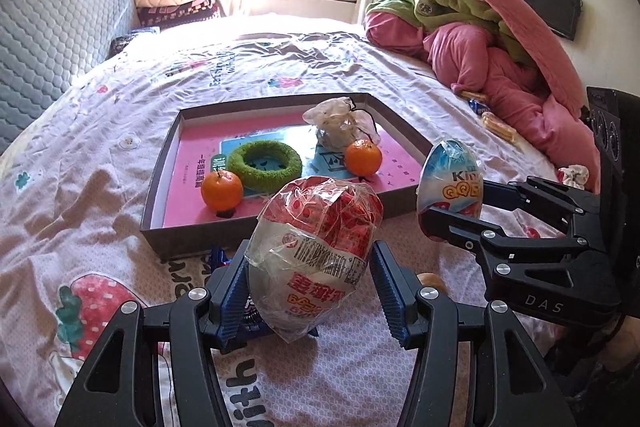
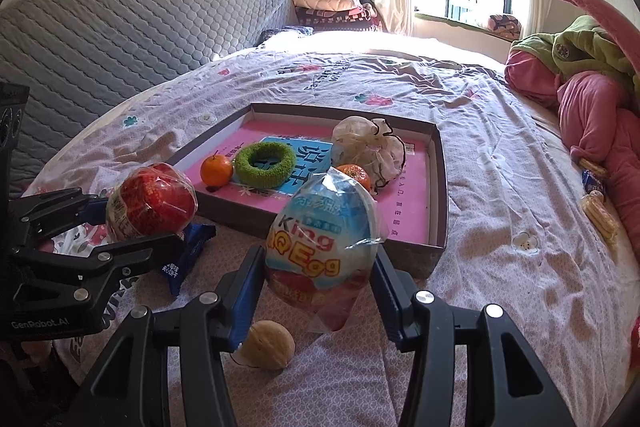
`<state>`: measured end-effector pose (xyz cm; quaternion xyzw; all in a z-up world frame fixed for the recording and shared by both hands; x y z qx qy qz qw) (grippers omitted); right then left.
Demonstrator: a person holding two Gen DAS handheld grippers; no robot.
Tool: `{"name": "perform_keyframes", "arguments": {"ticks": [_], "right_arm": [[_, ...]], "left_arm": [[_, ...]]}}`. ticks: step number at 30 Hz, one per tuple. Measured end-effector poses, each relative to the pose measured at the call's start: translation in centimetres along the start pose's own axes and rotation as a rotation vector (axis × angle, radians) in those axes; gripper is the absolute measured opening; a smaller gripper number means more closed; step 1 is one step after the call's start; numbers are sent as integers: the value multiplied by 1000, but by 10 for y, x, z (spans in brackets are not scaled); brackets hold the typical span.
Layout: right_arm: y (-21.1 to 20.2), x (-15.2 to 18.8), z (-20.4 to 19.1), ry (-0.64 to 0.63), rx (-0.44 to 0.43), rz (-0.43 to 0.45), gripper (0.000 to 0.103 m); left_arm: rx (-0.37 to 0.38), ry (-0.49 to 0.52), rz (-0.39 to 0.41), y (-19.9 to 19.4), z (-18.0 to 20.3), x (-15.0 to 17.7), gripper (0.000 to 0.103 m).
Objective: Organize objects
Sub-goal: 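Lift both held eggs up and carry them over the tray rim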
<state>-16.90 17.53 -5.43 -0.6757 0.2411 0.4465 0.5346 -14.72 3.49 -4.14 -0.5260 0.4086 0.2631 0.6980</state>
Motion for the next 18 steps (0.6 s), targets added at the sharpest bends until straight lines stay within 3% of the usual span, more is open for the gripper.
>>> {"name": "perform_keyframes", "arguments": {"ticks": [18], "right_arm": [[-6,-11,5,14,11,45,52]], "left_arm": [[-10,-15,33,-3,-6,-11,59]]}}
Point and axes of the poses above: each gripper's, at about its wrist camera, not at the fingertips, and y roughly the way its jaws point, z to its right, x to its underside, the point moved 8 cm from there along y, roughly the way its jaws point, and after that the axes turned 11 degrees about z, right-handed, at the moved point
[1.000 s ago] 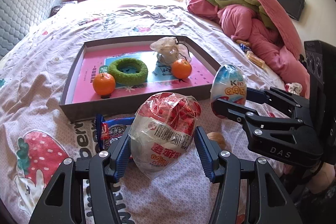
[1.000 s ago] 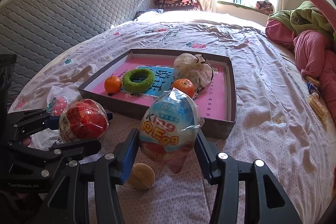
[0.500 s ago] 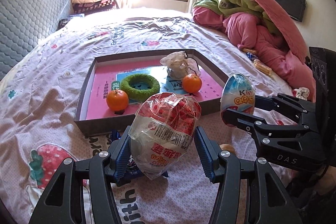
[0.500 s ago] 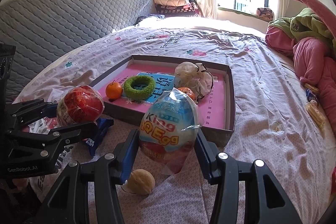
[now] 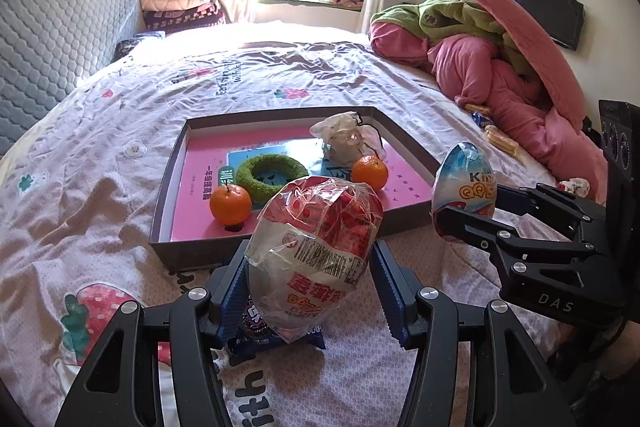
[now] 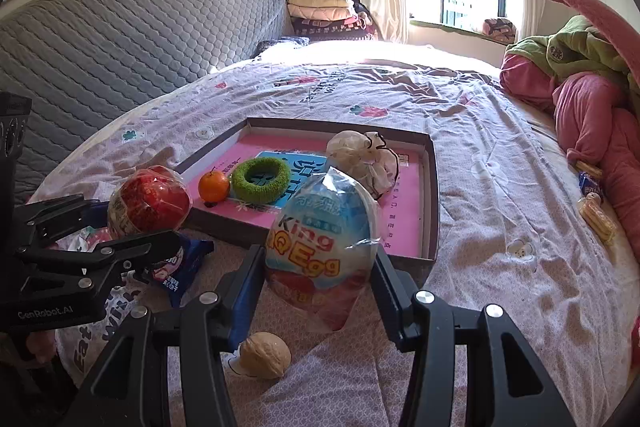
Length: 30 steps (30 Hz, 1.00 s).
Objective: Organize objects
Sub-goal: 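Lift both held eggs up and carry them over the tray rim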
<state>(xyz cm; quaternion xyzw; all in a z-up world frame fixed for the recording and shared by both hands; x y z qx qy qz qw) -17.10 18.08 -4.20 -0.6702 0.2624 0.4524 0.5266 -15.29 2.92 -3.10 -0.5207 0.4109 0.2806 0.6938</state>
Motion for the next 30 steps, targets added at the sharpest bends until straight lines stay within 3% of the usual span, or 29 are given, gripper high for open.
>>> {"name": "perform_keyframes", "arguments": {"ticks": [8,30], "right_arm": [[-11,-15,4,-6,27,74,52],[-11,-27,12,3,60,96,52]], "left_arm": [[0,-5,22,-2,0,-10,59],[-18,-28,57,13,-3,-51,59]]}}
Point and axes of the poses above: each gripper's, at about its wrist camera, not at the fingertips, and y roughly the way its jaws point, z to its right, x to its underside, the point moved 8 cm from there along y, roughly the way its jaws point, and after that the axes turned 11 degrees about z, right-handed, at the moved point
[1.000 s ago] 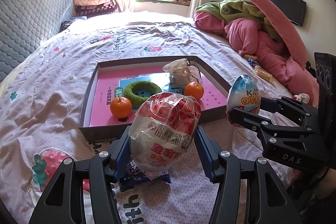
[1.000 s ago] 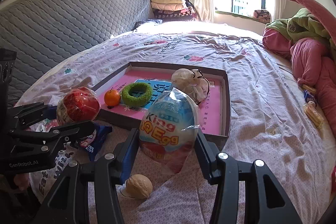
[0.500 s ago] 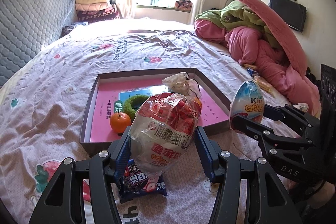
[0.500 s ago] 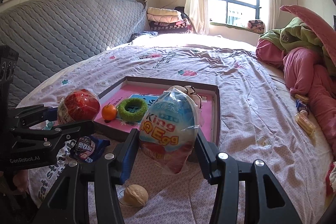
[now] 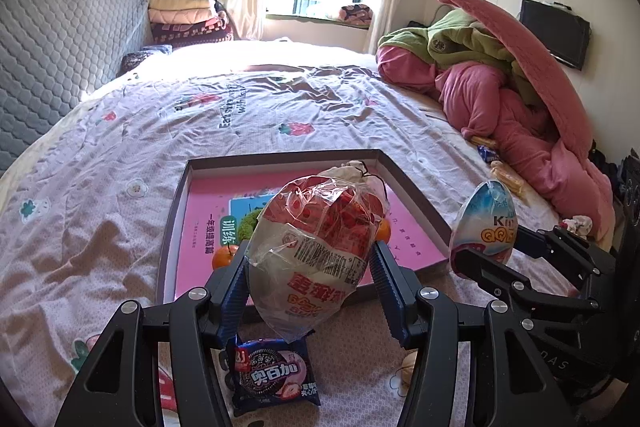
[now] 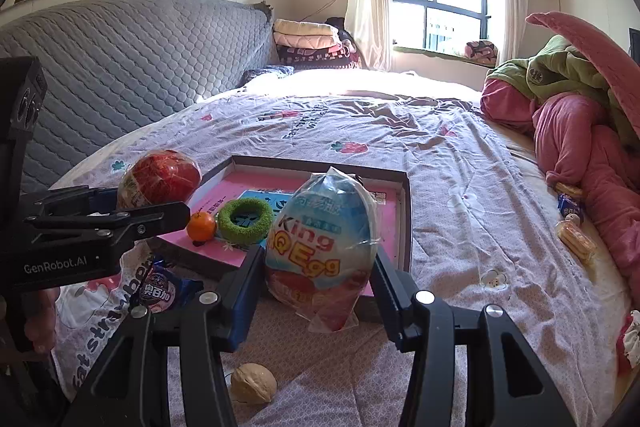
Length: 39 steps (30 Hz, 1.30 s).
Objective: Organize objects
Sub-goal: 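Lift both held eggs up and carry them over the tray rim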
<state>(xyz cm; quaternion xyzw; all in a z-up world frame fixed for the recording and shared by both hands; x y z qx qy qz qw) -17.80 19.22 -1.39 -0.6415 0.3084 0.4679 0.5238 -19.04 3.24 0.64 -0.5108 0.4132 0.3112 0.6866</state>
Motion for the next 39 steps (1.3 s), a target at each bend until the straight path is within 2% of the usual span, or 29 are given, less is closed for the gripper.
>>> {"name": "perform_keyframes", "arguments": {"ticks": [17,30,39], "right_arm": [[1,-22,0,-27,15,38,52],[16,-41,4,-52,32,52,52],[32,-47,11,-15,32,44,52]], "left_arm": [[-19,4,32,4,-6,-18,59],[-24,-11,17,20,-11,-28,59],[-32,-29,28,29,-13,-41,59]]}}
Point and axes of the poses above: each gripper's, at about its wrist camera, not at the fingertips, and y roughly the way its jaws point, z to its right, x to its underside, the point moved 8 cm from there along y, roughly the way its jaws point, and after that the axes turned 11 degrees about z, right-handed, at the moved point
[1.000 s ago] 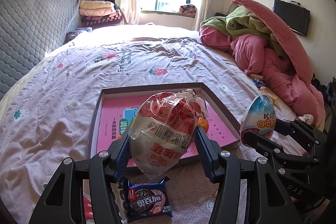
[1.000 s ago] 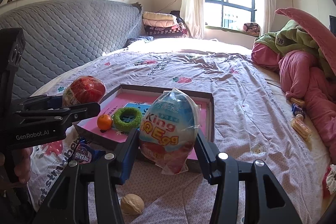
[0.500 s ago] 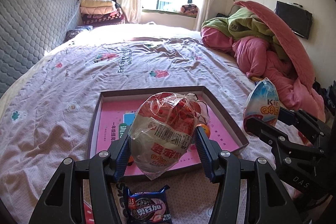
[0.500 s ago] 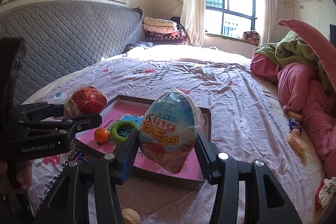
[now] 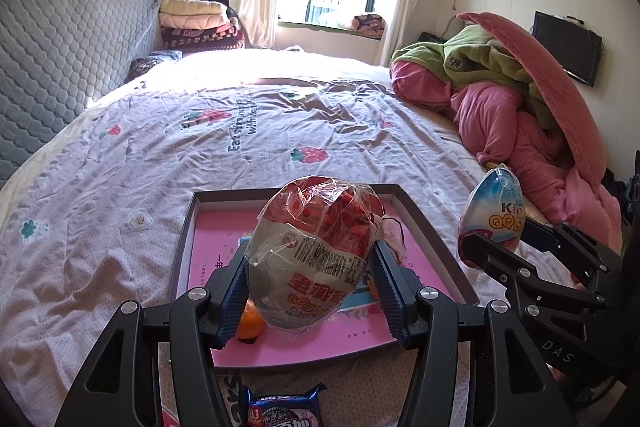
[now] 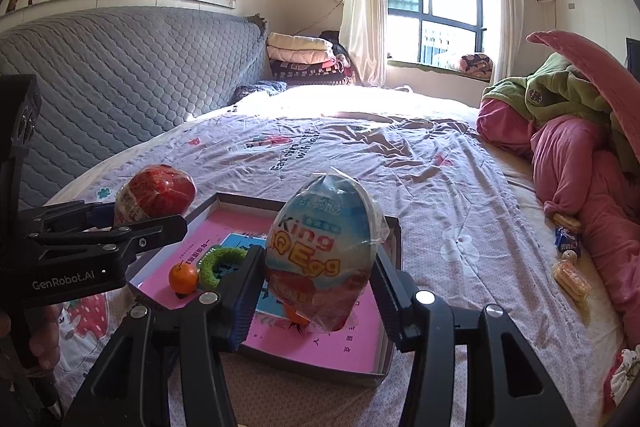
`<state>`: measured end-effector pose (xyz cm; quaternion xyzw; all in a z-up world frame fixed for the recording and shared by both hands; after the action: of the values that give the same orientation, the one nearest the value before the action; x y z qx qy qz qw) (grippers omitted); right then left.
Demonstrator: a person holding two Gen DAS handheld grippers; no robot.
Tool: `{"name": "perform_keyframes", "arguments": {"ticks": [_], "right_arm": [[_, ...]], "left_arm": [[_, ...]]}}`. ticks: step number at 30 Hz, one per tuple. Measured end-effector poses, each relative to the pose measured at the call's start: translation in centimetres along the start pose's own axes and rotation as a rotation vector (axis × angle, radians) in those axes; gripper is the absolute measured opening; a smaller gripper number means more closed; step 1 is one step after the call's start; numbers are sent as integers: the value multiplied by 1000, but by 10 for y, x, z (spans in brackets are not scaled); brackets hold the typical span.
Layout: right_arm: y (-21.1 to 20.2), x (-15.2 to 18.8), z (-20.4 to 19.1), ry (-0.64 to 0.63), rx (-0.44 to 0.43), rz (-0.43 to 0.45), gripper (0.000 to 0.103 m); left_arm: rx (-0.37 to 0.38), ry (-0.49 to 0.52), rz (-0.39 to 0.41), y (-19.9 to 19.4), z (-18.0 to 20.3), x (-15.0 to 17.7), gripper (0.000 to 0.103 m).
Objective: Organize objects
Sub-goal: 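Lift both held eggs up and carry them over the tray rim, then lower both held eggs into the tray beside the oranges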
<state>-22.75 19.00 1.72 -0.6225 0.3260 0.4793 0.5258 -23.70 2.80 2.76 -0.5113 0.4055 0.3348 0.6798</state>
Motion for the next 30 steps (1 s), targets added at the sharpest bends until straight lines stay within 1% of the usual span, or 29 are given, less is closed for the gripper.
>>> {"name": "perform_keyframes", "arguments": {"ticks": [12,18,23,30], "right_arm": [[14,0,6,-8,12,-12,52],[22,13,11,-15,26,-49,52],[27,26,14,-5,21,-88,52],[31,47,15,-7,16,-149,52]], "left_arm": [[-6,-12,-33,21,-4,5,59],[1,-13,-69,32,-1,21,59],[15,-10,-104,39,2,33,59],[37,0,-168,51,11,56,59]]}}
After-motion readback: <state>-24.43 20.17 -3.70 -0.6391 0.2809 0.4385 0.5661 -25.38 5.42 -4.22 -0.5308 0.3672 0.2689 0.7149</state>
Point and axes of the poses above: each gripper's, at about its wrist camera, not at the fingertips, and y roughly the way its jaws point, z to its right, x to its underside, the point moved 8 cm from there along y, roughly the way its jaws point, and after that the axes turned 11 degrees about z, right-handed, at the moved point
